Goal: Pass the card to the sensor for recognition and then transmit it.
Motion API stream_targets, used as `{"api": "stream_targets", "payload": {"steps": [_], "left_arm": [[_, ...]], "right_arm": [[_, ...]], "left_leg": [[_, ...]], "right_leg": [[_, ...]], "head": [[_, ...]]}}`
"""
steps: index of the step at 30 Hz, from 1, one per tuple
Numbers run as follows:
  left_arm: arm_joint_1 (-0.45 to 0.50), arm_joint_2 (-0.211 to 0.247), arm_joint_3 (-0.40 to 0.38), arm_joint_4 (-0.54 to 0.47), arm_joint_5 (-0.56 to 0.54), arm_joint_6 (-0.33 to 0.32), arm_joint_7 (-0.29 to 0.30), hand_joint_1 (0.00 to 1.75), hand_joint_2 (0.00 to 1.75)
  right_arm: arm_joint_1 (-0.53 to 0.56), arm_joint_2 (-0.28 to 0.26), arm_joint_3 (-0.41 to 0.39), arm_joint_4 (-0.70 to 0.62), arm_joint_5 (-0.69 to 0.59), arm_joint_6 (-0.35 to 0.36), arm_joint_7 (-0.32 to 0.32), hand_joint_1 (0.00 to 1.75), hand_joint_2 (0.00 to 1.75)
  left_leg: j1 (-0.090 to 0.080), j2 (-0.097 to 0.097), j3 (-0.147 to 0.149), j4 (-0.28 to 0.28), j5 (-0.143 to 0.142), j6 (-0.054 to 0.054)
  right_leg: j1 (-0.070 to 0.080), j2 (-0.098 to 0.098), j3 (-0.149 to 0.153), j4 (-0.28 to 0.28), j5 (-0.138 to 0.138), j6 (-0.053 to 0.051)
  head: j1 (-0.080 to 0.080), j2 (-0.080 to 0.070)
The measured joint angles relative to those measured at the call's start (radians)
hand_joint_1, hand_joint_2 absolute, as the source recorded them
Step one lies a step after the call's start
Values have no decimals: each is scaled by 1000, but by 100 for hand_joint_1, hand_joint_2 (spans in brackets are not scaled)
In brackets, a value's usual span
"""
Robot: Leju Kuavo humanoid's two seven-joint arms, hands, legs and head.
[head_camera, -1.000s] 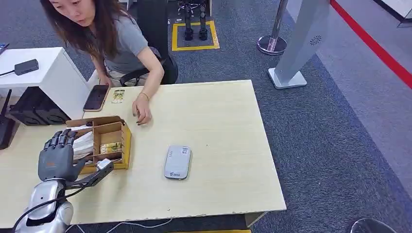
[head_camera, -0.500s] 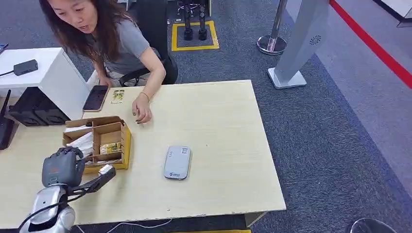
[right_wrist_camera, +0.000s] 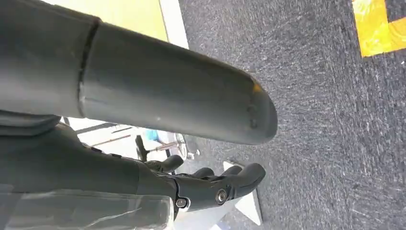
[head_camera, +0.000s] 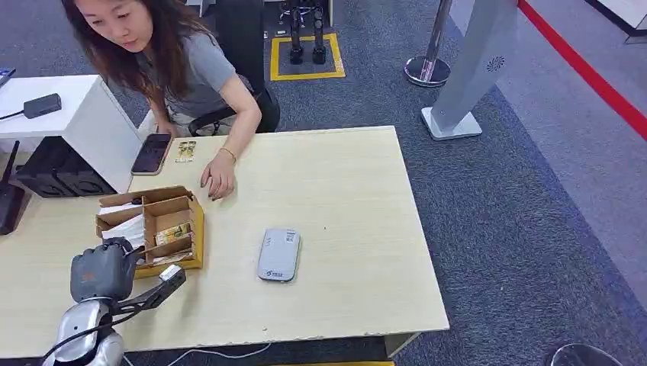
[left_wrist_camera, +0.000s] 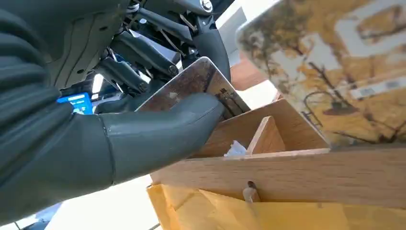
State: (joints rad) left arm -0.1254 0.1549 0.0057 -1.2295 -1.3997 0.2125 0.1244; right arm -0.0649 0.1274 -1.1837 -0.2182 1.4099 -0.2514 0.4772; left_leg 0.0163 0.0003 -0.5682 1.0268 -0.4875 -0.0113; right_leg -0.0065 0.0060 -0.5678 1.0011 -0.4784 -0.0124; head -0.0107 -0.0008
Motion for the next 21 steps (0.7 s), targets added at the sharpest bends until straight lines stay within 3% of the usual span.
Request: {"api": "stream_targets", "payload": {"steps": [2,4,6,8,14,21], "left_arm": [[-1,0,0,0,-13,39,0,175,175],[-15,5,0,-10,-18,11,0,175,175],[-36,13,0,-35,-21,-45,0,175,175],[-39,18,0,-53,-44,-40,4,175,175],[-38,31,0,-113,-145,96,20,175,175],[-38,41,0,-148,-163,135,19,175,175]], "right_arm": [[0,0,-1,0,-22,4,-63,0,0],[-4,1,-2,0,-39,4,-135,0,0],[-15,3,-2,1,-44,-2,-138,0,0],[-22,4,-2,2,-45,-2,-141,0,0],[-22,5,-2,6,-45,-2,-143,0,0],[-23,8,-2,6,-45,-2,-142,0,0]], "left_leg": [[0,0,0,0,0,0],[0,0,0,0,1,0],[0,0,0,0,1,-1],[0,0,0,0,1,-1],[0,0,-1,0,1,-1],[0,0,-1,0,1,-1]], "right_leg": [[0,0,0,0,0,0],[0,0,-1,0,0,0],[0,0,-1,0,0,0],[0,0,-1,0,1,-1],[0,0,-1,0,0,0],[0,0,-2,0,0,0]], "head": [[0,0],[0,0],[0,0],[0,0],[0,0],[0,0]]}}
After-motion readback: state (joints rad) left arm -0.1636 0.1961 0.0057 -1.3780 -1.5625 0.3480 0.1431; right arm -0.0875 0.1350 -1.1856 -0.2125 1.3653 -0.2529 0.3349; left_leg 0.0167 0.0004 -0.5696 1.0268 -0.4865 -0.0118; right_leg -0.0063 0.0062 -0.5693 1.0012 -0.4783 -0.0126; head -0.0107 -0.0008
